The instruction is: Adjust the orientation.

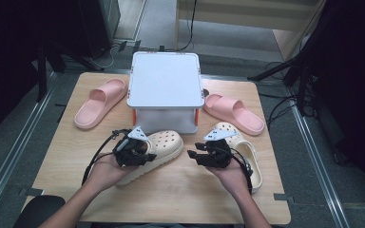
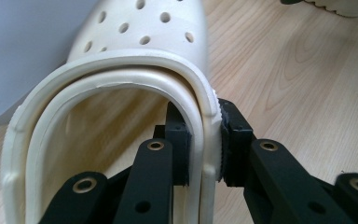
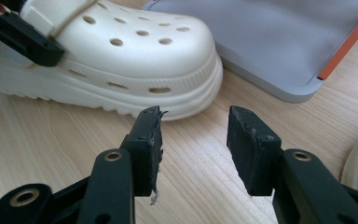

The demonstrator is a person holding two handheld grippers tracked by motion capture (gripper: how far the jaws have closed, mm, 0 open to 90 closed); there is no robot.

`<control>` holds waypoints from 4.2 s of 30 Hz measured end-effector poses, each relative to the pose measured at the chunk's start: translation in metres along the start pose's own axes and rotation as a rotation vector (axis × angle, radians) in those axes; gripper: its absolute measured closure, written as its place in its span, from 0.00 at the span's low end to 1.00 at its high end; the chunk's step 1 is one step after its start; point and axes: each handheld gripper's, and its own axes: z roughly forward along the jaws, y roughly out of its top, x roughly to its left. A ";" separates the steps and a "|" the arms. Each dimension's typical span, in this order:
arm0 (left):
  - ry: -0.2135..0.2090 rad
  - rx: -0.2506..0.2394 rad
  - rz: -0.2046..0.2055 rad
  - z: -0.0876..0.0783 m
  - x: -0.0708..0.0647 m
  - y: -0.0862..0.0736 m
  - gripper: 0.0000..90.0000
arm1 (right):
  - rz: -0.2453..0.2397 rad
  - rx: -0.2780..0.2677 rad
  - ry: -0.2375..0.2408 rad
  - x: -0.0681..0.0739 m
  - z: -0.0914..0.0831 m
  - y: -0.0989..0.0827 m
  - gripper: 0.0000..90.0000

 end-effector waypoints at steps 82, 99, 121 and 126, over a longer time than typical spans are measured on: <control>0.025 -0.010 -0.145 -0.044 0.037 -0.070 0.99 | -0.037 0.114 0.124 0.016 0.068 0.030 1.00; -0.069 -0.002 -0.147 -0.039 0.015 -0.073 0.99 | -0.039 0.106 0.142 0.018 0.076 0.038 1.00; -0.048 -0.065 -0.194 -0.052 0.044 -0.050 0.68 | -0.009 0.020 0.141 0.022 0.039 0.034 0.82; -0.039 -0.085 -0.176 -0.056 0.055 -0.036 0.63 | 0.009 -0.013 0.135 0.028 0.021 0.027 0.69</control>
